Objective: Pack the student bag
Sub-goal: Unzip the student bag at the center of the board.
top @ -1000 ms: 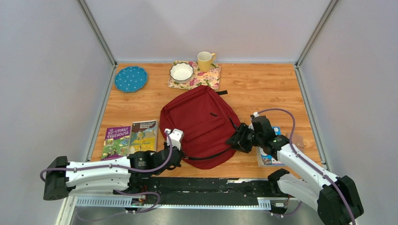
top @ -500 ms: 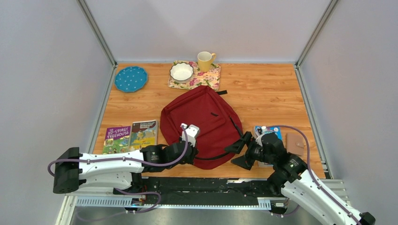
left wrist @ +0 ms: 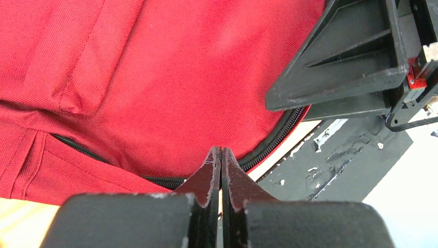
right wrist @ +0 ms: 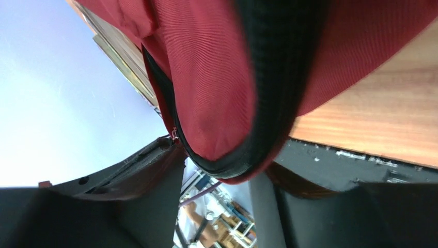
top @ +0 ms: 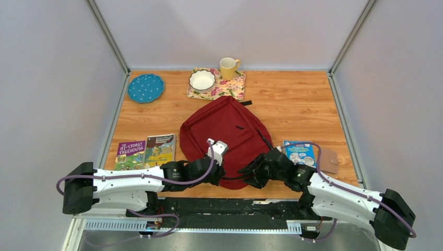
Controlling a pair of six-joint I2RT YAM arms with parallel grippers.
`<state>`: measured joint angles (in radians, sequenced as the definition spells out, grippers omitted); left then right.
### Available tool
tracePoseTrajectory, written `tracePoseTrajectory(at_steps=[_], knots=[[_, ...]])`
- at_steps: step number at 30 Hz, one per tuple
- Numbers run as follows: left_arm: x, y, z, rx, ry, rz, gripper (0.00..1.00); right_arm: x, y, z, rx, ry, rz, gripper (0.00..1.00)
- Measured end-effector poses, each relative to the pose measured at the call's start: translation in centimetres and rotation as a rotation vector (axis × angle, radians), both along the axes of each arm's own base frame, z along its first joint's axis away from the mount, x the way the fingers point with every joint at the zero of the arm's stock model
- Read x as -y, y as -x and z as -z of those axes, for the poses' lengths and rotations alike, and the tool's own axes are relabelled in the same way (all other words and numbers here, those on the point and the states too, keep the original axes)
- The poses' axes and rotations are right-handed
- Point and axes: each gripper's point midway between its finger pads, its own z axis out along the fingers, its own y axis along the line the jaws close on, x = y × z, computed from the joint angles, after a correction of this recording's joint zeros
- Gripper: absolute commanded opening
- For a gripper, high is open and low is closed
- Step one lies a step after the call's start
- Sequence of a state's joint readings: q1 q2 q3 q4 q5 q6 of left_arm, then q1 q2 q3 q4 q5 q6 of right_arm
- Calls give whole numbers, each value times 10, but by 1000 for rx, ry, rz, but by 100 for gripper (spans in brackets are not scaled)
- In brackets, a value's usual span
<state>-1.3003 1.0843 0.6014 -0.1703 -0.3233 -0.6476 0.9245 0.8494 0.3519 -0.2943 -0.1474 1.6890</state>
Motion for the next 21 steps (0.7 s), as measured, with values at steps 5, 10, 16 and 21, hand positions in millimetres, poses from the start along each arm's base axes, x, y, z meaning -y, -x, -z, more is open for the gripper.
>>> tracePoseTrajectory(at_steps=[5, 10, 16, 21], knots=[[-3, -2, -1, 11, 2, -12, 0, 0, -10, 1, 9, -7, 59, 0], [-24, -12, 5, 49, -27, -69, 0, 12, -2, 25, -12, 16, 70, 0], [-67, -43, 27, 47, -85, -197, 0, 19, 3, 35, -6, 12, 66, 0], [-91, -70, 30, 38, -91, -275, 0, 18, 4, 35, 10, 6, 50, 0]])
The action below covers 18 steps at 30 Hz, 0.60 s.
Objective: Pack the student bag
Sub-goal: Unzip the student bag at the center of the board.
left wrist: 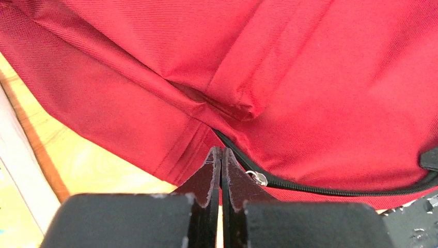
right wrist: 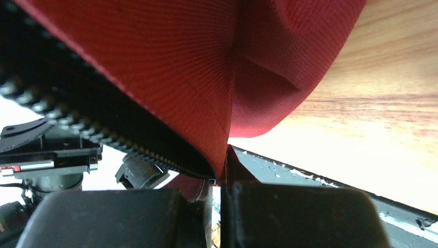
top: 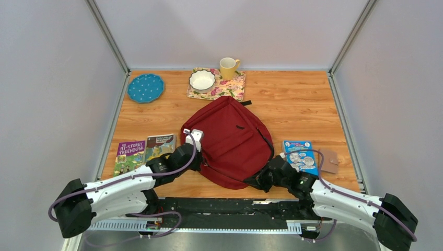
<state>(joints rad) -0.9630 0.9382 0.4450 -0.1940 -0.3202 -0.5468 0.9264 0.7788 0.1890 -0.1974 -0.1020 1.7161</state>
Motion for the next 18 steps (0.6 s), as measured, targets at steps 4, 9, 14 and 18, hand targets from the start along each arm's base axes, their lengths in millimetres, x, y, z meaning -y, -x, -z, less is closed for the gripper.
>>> tracePoseTrajectory(at_steps=[4, 9, 14, 18], knots=[[-9, -9, 6, -16, -24, -9, 0, 0, 1, 2, 13, 3, -17, 0], [-8, -9, 11, -46, -47, 8, 22, -2, 1, 0, 55, 21, -64, 8], [-10, -14, -5, -42, -57, -12, 70, -21, 0, -17, 117, 53, -162, 56], [-18, -18, -31, -5, -52, -58, 72, -51, -1, -40, 195, 67, -300, 63]])
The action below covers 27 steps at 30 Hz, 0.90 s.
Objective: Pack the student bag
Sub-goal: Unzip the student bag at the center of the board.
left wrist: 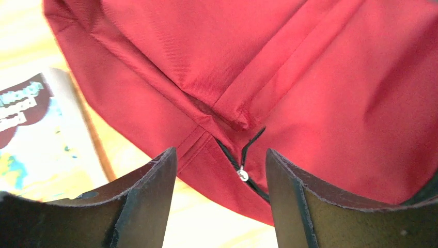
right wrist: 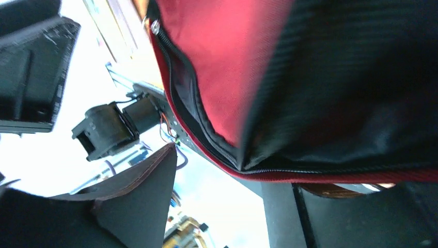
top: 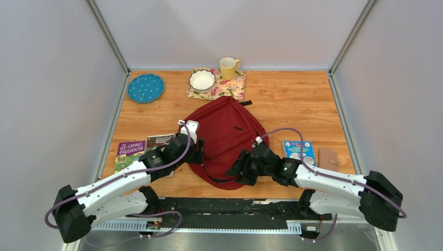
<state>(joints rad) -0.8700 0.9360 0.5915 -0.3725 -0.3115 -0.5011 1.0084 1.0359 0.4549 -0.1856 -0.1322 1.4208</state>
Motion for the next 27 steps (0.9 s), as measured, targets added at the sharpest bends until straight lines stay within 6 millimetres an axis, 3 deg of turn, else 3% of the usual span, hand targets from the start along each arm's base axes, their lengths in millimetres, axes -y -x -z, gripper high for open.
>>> tracePoseTrajectory(at_steps=[4, 6, 10, 15, 21, 27], knots=[[-20, -1, -29, 57, 0, -66, 73, -27, 3, -16, 78, 56, -154, 71], [-32, 2, -35, 71, -9, -103, 73, -31, 6, -21, 129, 81, -216, 74], [-59, 10, -39, 76, -34, -183, 74, -21, 21, -36, 254, 80, -329, 78], [-75, 17, -50, 103, 19, -239, 75, -6, 27, -67, 397, 33, -391, 78], [-62, 20, -57, 103, 82, -187, 76, 35, 9, -81, 505, 124, -258, 78], [-31, 19, -41, 15, 36, -51, 76, 84, -16, -92, 556, 198, -4, 78]])
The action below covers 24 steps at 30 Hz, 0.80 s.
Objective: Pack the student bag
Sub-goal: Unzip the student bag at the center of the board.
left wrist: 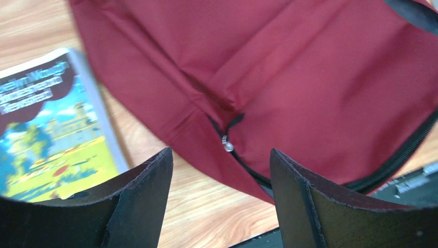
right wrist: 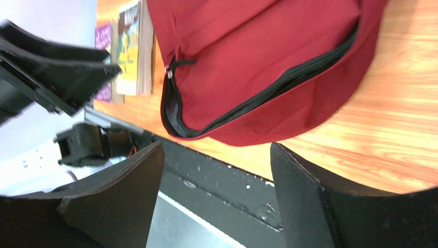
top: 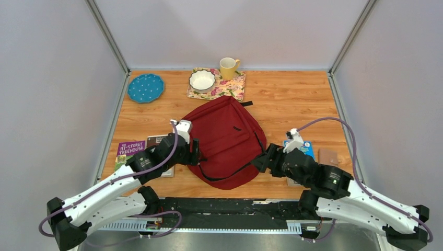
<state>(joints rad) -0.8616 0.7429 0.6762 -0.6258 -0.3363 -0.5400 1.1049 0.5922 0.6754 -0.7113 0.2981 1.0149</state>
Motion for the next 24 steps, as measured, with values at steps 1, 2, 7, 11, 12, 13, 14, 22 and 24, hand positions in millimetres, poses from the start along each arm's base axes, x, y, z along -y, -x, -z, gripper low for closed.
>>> tracePoseTrajectory(at_steps=[1, 2, 7, 11, 12, 13, 14, 22, 24], knots=[[8, 0, 2, -15, 2, 31, 77, 6, -3, -2, 8, -9, 33, 78], [15, 0, 4, -24, 9, 56, 77, 13, -5, -5, 18, -18, 70, 78], [52, 1, -2, -39, 66, 194, 77, 44, -14, -7, 46, -22, 211, 77], [88, 6, -18, -6, 68, 317, 77, 61, -17, 3, 46, 39, 268, 76], [94, 8, -20, 3, 70, 340, 77, 64, -18, 6, 46, 59, 277, 76], [100, 11, -21, 10, 74, 366, 77, 70, -18, 9, 47, 87, 289, 76], [105, 14, -22, 15, 77, 387, 77, 76, -19, 11, 48, 118, 305, 76], [106, 7, -19, 46, 36, 333, 78, 103, -26, -18, 136, 230, 333, 77], [88, -3, -22, 78, 7, 241, 78, 93, -26, -27, 150, 227, 286, 77]])
